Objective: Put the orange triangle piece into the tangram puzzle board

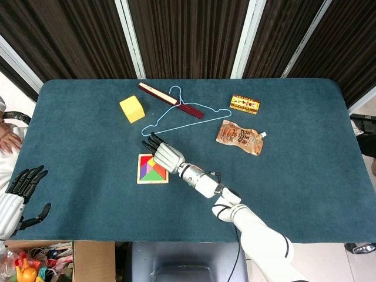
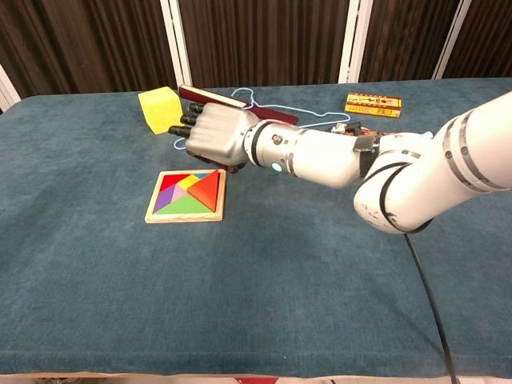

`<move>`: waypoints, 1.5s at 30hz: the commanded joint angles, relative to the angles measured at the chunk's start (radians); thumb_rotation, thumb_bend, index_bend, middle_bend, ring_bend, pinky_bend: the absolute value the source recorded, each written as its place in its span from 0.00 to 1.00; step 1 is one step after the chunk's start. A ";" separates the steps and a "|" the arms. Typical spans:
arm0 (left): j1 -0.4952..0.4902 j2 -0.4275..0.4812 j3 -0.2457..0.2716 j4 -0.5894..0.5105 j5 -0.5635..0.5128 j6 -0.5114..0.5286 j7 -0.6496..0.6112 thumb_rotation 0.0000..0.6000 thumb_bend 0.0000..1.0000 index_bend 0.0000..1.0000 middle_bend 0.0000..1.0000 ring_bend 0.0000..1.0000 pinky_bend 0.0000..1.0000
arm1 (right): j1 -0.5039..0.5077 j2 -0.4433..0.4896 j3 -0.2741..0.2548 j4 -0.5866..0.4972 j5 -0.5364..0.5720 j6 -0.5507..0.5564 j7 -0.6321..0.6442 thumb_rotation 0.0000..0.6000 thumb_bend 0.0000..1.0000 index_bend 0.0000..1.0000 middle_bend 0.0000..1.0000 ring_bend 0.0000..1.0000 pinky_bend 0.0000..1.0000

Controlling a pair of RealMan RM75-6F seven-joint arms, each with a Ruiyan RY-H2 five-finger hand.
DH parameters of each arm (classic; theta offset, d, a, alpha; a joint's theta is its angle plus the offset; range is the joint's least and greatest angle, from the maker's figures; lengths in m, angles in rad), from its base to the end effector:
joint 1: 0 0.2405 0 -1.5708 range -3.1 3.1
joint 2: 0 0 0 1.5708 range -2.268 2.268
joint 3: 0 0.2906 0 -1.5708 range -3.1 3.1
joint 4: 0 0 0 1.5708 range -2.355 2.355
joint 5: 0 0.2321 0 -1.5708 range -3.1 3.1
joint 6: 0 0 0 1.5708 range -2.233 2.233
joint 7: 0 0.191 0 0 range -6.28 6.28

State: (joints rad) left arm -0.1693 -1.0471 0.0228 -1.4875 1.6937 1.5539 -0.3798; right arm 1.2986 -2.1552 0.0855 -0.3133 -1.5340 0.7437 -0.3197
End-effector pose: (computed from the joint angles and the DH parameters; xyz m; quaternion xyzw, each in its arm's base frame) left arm -0.3325 0.2436 0.1755 -0.6335 -0.3878 -0.4798 0.4670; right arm 0.0028 -0.5040 -0.1987 0.8643 0.0924 0.2610 0.4199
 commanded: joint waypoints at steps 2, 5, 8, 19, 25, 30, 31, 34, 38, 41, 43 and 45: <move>0.000 0.000 0.001 0.000 0.002 0.000 0.000 1.00 0.44 0.00 0.00 0.00 0.01 | 0.003 -0.013 0.017 -0.008 0.018 -0.018 -0.005 1.00 0.82 0.56 0.05 0.00 0.04; -0.001 -0.001 0.003 -0.001 0.003 -0.003 0.002 1.00 0.44 0.00 0.00 0.00 0.01 | 0.003 -0.020 0.024 -0.013 0.024 -0.017 -0.007 1.00 0.82 0.56 0.05 0.00 0.04; -0.003 -0.001 0.004 -0.002 0.004 -0.006 0.004 1.00 0.44 0.00 0.00 0.00 0.01 | 0.003 -0.024 0.028 -0.011 0.027 -0.018 -0.012 1.00 0.82 0.57 0.05 0.00 0.04; -0.007 -0.002 0.004 -0.002 0.006 -0.010 0.005 1.00 0.44 0.00 0.00 0.00 0.01 | 0.000 -0.035 0.021 0.011 0.022 -0.011 -0.047 1.00 0.82 0.57 0.05 0.00 0.04; -0.007 -0.003 0.005 -0.004 0.007 -0.009 0.009 1.00 0.44 0.00 0.00 0.00 0.01 | 0.001 -0.039 0.023 0.014 0.023 -0.012 -0.047 1.00 0.82 0.57 0.05 0.00 0.04; -0.008 -0.004 0.006 -0.002 0.008 -0.012 0.011 1.00 0.44 0.00 0.00 0.00 0.01 | 0.003 -0.045 0.029 0.019 0.030 -0.020 -0.047 1.00 0.82 0.57 0.05 0.00 0.04; -0.009 -0.004 0.006 -0.002 0.007 -0.012 0.011 1.00 0.44 0.00 0.00 0.00 0.01 | 0.004 -0.047 0.030 0.022 0.032 -0.026 -0.048 1.00 0.82 0.57 0.05 0.00 0.04; -0.008 -0.003 0.005 -0.002 0.005 -0.011 0.009 1.00 0.44 0.00 0.00 0.00 0.01 | 0.005 -0.052 0.028 0.027 0.031 -0.032 -0.051 1.00 0.82 0.56 0.05 0.00 0.04; -0.008 -0.002 0.006 -0.003 0.006 -0.010 0.008 1.00 0.44 0.00 0.00 0.00 0.01 | 0.004 -0.055 0.025 0.030 0.028 -0.035 -0.052 1.00 0.82 0.56 0.05 0.00 0.04; -0.007 -0.002 0.006 -0.002 0.006 -0.008 0.008 1.00 0.44 0.00 0.00 0.00 0.01 | 0.005 -0.056 0.025 0.028 0.028 -0.033 -0.047 1.00 0.82 0.56 0.05 0.00 0.04; -0.007 -0.002 0.005 -0.002 0.005 -0.007 0.007 1.00 0.44 0.00 0.00 0.00 0.01 | 0.004 -0.055 0.024 0.027 0.027 -0.031 -0.045 1.00 0.82 0.56 0.05 0.00 0.04; -0.006 -0.002 0.006 -0.001 0.006 -0.006 0.006 1.00 0.44 0.00 0.00 0.00 0.01 | 0.003 -0.054 0.020 0.025 0.024 -0.032 -0.046 1.00 0.82 0.56 0.05 0.00 0.04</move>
State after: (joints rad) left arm -0.1758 -1.0488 0.0291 -1.4889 1.6997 1.5481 -0.3737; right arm 1.3021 -2.2093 0.1067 -0.2875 -1.5089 0.7122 -0.3652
